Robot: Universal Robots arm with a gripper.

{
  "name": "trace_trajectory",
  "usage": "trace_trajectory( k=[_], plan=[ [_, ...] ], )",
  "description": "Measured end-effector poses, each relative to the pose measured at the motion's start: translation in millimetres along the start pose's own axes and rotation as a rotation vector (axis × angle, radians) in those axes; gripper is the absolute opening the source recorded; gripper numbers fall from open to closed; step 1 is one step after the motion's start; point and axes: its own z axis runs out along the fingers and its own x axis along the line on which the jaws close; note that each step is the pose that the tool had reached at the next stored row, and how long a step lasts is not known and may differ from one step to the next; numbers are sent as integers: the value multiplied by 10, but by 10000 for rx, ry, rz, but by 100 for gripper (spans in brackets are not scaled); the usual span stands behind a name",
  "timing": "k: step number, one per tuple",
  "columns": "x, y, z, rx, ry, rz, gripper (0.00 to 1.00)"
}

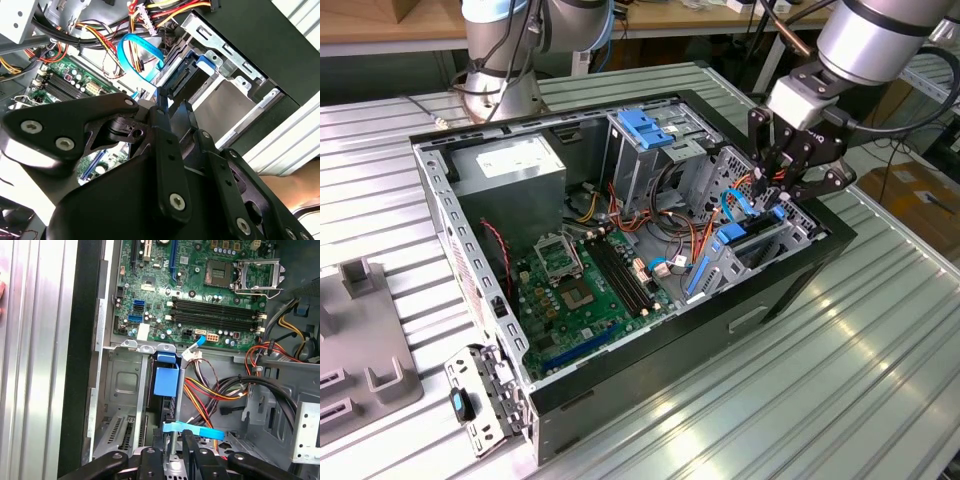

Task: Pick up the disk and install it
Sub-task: 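Insert the second disk wire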

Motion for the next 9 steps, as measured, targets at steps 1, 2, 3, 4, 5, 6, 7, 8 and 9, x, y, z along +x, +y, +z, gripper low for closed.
trace_trajectory(
  k=[1, 2, 3, 4, 5, 6, 7, 8, 9],
  plan=[
    [0, 0, -1, 0, 0, 0, 30],
    [0, 0, -1, 0, 1, 0, 30],
    [-1, 0, -2, -1, 3, -1, 30],
    [-7, -2, -2, 0, 2, 0, 30],
    [-15, -4, -1, 0, 1, 0, 30],
    [-22, -7, -1, -1, 2, -1, 30],
    [-36, -16, 1, 0, 1, -3, 30],
    [-45, -24, 1, -1, 1, -3, 30],
    [-57, -37, 2, -1, 1, -6, 30]
  ],
)
